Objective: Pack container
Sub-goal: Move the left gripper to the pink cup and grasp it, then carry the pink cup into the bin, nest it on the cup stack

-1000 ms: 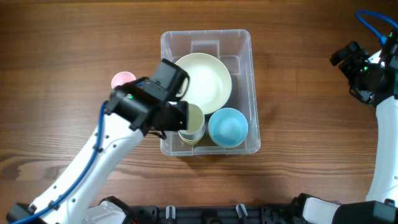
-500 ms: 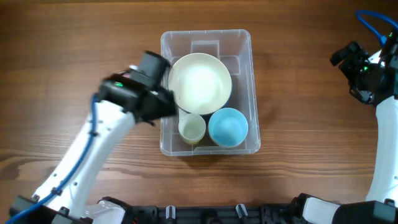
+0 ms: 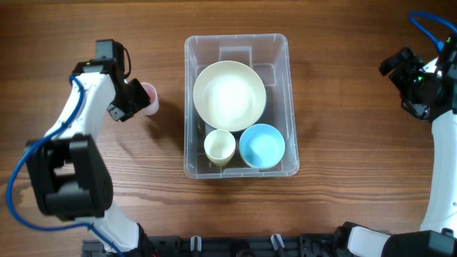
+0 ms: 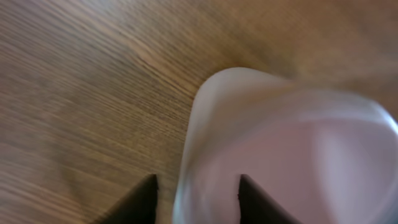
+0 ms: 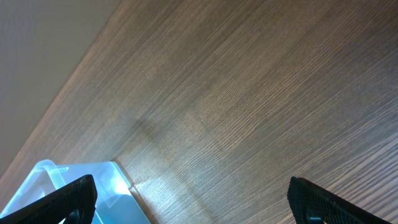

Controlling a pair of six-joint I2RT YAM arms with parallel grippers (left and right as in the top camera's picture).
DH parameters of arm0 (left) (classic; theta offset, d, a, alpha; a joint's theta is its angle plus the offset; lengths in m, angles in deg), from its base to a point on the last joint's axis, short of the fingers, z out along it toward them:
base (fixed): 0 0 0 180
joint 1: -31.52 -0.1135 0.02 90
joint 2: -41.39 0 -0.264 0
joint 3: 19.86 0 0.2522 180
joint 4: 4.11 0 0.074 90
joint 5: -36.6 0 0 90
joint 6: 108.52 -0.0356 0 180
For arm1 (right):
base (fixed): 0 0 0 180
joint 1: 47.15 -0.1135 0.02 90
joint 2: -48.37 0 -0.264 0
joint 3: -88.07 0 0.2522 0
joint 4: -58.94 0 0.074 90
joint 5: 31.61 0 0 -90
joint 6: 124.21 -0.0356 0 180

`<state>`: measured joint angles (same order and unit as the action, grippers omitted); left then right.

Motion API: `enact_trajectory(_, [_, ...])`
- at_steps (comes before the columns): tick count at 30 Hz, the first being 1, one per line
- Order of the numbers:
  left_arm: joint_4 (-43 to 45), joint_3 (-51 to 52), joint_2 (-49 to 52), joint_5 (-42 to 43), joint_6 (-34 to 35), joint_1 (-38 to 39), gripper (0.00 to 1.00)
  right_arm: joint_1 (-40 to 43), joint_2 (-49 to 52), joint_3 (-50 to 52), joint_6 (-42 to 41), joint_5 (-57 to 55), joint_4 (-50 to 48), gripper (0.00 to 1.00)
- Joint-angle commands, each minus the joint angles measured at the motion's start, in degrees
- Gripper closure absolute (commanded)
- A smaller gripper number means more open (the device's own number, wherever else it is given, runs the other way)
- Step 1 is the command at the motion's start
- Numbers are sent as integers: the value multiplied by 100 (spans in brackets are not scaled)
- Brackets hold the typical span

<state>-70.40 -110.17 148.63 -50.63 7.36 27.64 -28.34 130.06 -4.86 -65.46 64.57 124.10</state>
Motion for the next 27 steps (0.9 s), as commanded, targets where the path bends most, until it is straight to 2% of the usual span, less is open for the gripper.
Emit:
enact_trajectory(1, [26,-63,74,164,-131,-26,92,-2,39,-59,-42,-20,-15,0])
enact_trajectory(2, [20,-63,-2,125,-98,-37,96,-2,39,-59,-44,-20,-15,0])
enact_trajectory(6, [-369,-188,-662,61,-107,-42,96,-2,39,-59,-44,-20,-15,0])
enact_trajectory(9, [-988,-546,-1541,136,-195,109,96,-2,39,-59,-46,-20,-15,0])
enact_trajectory(11, [-1244,-608,-2208,380,-367,437,96,-2,39,-59,-44,-20,-15,0])
enact_trajectory(14, [-1526,-605,-3001,334,-387,1388,96,-2,39,-59,-44,-20,-15,0])
enact_trajectory(18, [-2026,-557,-3152,-203,83,2796,96,-2,39,-59,-46,-20,-15,1])
enact_trajectory(22, [-1906,-111,-2977,-404,494,3748,95,-2,39,-59,-44,-20,-15,0])
enact_trajectory(27, [-1467,529,-2682,-474,750,3956,87,-2,39,-59,-44,-20,-15,1])
